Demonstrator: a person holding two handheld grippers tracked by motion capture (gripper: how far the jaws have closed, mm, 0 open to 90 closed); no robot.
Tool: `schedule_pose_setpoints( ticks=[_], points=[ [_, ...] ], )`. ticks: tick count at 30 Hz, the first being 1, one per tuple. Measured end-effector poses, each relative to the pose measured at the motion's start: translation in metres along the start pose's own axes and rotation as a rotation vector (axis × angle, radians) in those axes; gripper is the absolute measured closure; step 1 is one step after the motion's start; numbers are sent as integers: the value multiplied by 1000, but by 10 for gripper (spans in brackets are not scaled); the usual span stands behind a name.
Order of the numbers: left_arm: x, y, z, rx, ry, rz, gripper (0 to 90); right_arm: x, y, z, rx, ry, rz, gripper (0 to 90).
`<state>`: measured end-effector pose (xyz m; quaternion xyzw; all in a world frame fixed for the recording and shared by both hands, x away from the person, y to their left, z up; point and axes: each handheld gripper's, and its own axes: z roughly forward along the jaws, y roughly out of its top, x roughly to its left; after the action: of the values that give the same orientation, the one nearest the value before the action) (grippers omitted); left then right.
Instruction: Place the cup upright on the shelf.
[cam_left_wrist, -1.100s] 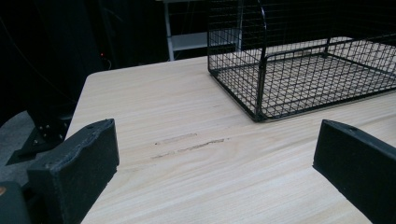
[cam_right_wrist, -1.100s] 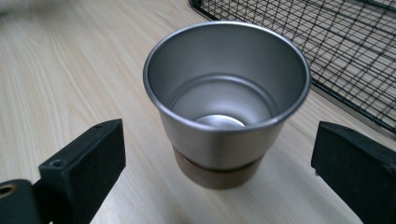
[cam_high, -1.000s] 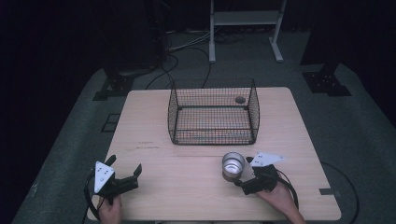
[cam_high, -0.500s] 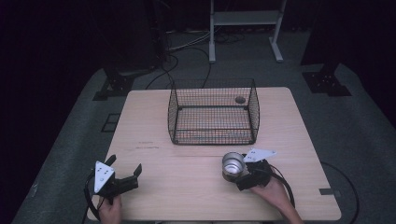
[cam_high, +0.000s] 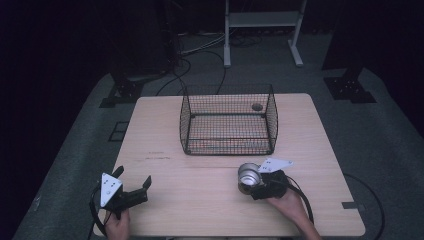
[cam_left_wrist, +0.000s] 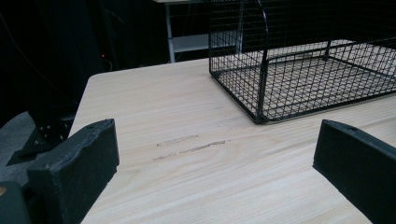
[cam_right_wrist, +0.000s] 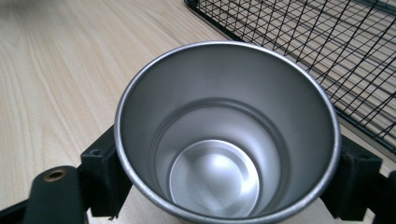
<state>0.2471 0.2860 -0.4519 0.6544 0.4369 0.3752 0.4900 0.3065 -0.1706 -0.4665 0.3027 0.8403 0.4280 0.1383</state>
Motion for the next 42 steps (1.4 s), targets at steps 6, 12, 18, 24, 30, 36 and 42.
schedule_pose_setpoints(
  ticks=[6,12,18,24,30,36,42],
  points=[
    [2,0,0,-7,6,-2,0,-2,2,-3,2,13,17,178],
    [1,1,0,-3,4,2,0,-6,15,-12,-19,48,30,178],
    [1,1,-1,-5,5,2,0,-11,31,-20,-28,85,41,178],
    [1,1,-1,-6,7,2,0,-16,41,-26,-34,99,56,178],
    [1,1,-1,-7,7,1,0,-16,49,-29,-23,98,43,178],
    [2,1,-1,-8,6,3,0,-18,61,-33,-31,106,38,178],
    [2,0,-2,-13,10,-3,0,-19,73,-37,-45,109,35,178]
  ],
)
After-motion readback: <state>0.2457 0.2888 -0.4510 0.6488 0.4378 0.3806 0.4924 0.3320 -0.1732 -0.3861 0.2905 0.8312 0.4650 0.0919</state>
